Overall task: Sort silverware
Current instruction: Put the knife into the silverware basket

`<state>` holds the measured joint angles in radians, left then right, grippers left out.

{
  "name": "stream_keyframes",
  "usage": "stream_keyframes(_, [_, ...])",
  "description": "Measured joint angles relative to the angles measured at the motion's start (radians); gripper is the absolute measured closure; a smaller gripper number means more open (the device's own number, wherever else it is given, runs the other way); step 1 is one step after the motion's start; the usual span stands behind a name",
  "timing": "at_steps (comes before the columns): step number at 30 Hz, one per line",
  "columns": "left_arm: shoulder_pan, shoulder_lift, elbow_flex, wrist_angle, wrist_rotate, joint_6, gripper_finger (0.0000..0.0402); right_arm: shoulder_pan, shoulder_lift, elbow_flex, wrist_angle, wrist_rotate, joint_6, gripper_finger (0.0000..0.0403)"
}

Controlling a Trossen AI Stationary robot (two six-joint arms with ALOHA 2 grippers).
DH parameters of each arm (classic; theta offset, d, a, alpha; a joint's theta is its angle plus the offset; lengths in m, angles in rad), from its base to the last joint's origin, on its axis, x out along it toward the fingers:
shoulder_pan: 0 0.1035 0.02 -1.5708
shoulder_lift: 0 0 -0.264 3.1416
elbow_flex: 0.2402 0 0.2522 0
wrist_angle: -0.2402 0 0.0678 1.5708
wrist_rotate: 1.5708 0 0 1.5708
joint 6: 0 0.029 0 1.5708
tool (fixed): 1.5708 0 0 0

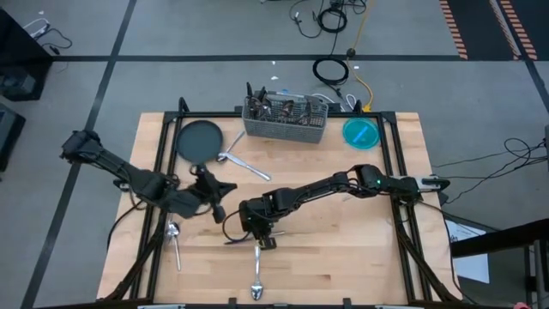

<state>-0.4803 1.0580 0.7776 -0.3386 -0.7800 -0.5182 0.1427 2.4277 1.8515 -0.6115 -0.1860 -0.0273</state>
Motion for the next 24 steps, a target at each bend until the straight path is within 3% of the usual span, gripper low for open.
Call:
stream_keyframes(6, [0.000, 0.130, 0.000, -0.041, 0.044, -0.001, 0.0393, -0.016, -0.001, 0.000, -0.037, 0.006, -0.047, 0.0403])
stream_keyframes(11, [0.000, 0.173, 0.000, -0.265, 0.018, -0.114, 0.0393, -0.033, -0.003, 0.001, -0.078, 0.010, -0.074, 0.0403])
stream_keyframes(16, [-0.019, 0.097, 0.000, -0.508, -0.114, -0.386, 0.0393, -0.037, -0.048, -0.002, -0.137, 0.036, -0.153, 0.0403])
stream_keyframes(20, [-0.026, 0.007, 0.000, -0.541, -0.200, -0.415, 0.0393, -0.021, -0.112, -0.015, -0.169, 0.081, -0.152, 0.0403])
stream_keyframes(24, [-0.026, -0.068, 0.000, -0.537, -0.253, -0.361, 0.0393, 0.040, -0.125, -0.011, -0.072, 0.060, -0.156, 0.0402])
